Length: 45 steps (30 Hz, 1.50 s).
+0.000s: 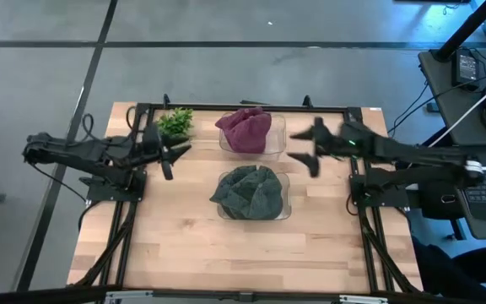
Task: Pick & Place hat
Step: Return to Home Position
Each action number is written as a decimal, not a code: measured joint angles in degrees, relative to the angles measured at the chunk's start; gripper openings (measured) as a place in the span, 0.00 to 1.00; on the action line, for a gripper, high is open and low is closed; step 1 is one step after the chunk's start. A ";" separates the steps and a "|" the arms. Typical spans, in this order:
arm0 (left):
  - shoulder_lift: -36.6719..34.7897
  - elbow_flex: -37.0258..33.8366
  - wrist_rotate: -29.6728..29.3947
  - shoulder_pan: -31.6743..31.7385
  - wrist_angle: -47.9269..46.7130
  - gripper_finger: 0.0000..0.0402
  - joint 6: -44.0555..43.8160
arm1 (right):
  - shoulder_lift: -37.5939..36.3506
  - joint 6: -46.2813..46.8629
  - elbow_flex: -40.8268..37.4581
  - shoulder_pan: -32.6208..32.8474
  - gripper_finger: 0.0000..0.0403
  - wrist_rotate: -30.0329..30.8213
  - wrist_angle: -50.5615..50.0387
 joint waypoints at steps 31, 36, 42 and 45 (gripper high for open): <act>-33.19 -35.84 2.31 0.06 11.29 0.32 -3.58 | -30.59 8.12 -39.09 5.30 0.74 -2.95 31.86; -33.30 -35.84 0.65 0.15 11.24 0.32 -1.72 | -32.28 9.37 -39.01 5.28 0.74 2.12 25.60; -33.32 -35.84 -1.49 0.13 11.22 0.32 -0.33 | -41.78 10.59 -39.01 5.28 0.74 3.38 14.61; -33.32 -35.84 -1.28 0.13 11.22 0.32 -0.49 | -48.67 10.48 -39.01 5.23 0.74 4.22 9.17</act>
